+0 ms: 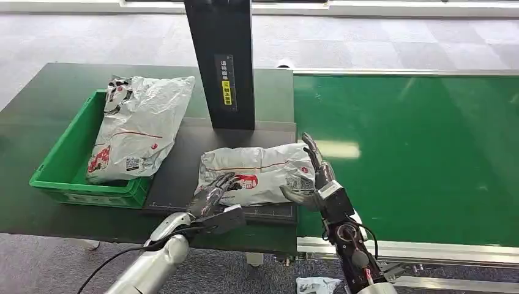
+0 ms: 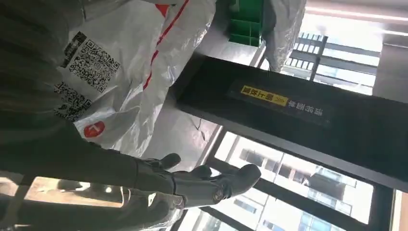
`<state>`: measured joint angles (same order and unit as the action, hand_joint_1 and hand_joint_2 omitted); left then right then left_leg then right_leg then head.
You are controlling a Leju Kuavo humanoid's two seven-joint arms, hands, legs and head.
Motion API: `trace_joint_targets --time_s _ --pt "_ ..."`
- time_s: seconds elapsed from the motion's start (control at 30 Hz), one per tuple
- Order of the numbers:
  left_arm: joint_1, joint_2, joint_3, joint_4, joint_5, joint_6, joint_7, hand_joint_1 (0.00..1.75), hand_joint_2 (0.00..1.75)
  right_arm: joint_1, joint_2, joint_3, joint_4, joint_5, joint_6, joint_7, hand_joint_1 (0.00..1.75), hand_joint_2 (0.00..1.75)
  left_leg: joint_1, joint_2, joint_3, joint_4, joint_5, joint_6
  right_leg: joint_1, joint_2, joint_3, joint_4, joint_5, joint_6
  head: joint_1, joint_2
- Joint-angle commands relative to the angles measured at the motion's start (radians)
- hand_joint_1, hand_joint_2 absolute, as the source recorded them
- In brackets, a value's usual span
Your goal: Moved the parcel from conveyor to table for the left to box.
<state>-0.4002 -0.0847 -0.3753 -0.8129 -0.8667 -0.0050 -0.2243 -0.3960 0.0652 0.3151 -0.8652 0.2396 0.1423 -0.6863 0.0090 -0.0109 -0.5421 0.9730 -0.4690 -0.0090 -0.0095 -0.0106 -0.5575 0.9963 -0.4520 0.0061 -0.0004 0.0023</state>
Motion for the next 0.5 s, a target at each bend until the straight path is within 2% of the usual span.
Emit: trace_joint_targets --time_s 0.03,0.07,0.1,0.13,0.17,0.3,0.37,0.4,0.5 --pt "0.026 0.010 -0.019 0.136 0.003 -0.031 -0.013 0.00 1.75 -0.001 0.002 0.005 0.041 0.001 -0.009 0.011 0.00 1.75 -0.001 0.004 -0.008 0.001 0.002 0.000 -0.001 0.003 -0.009 0.001 0.004 0.000 0.000 0.000" --pt "0.026 0.008 -0.009 0.134 0.010 -0.002 -0.028 0.33 1.75 0.017 0.000 0.000 0.019 0.002 -0.013 0.016 0.00 1.75 -0.001 0.004 -0.011 -0.001 0.004 0.000 0.000 0.004 -0.012 -0.001 0.006 0.000 0.000 0.000" --pt "0.031 0.007 0.003 0.116 0.019 0.024 -0.038 1.61 1.75 0.037 -0.005 -0.004 -0.006 0.002 -0.013 0.022 0.00 1.75 -0.001 0.003 -0.009 0.000 0.003 0.000 0.000 0.003 -0.010 0.001 0.004 0.000 0.000 0.000" --pt "0.040 0.007 0.015 0.091 0.029 0.049 -0.050 1.75 1.75 0.048 -0.008 -0.008 -0.021 0.003 -0.014 0.025 0.00 1.75 -0.001 0.002 -0.005 0.001 0.001 0.000 -0.001 0.001 -0.006 0.001 0.001 0.000 0.000 0.000" --pt "0.050 0.005 0.028 0.067 0.038 0.091 -0.065 1.75 1.75 0.055 -0.010 -0.009 -0.030 0.003 -0.015 0.026 0.00 1.75 0.000 0.003 -0.010 -0.001 0.004 0.000 0.000 0.003 -0.011 -0.001 0.005 0.000 0.000 0.000" --pt "0.092 -0.009 0.088 -0.018 0.091 0.205 -0.080 1.75 1.75 0.088 -0.016 -0.019 -0.069 0.005 -0.011 0.035 0.00 1.75 0.000 0.001 -0.004 0.001 0.001 0.000 0.000 0.001 -0.006 0.001 0.001 0.000 0.000 0.000" --pt "0.110 -0.011 0.100 -0.040 0.106 0.231 -0.094 1.75 1.75 0.098 -0.016 -0.021 -0.072 0.007 -0.010 0.033 0.00 1.75 0.000 0.003 -0.011 -0.001 0.004 0.000 0.000 0.003 -0.014 -0.002 0.005 0.000 0.001 0.000" --pt "0.116 -0.015 0.112 -0.050 0.124 0.244 -0.101 1.75 1.75 0.097 -0.017 -0.021 -0.069 0.008 -0.008 0.031 0.00 1.75 0.000 0.003 -0.004 0.000 0.000 0.000 0.000 0.003 -0.007 0.000 0.001 0.000 0.000 0.000" --pt "0.118 -0.018 0.128 -0.066 0.150 0.279 -0.111 1.75 1.75 0.083 -0.016 -0.021 -0.055 0.005 0.000 0.026 0.00 1.75 0.000 0.007 -0.002 0.000 -0.002 -0.001 0.000 0.006 -0.006 0.001 0.000 -0.001 0.000 0.000"
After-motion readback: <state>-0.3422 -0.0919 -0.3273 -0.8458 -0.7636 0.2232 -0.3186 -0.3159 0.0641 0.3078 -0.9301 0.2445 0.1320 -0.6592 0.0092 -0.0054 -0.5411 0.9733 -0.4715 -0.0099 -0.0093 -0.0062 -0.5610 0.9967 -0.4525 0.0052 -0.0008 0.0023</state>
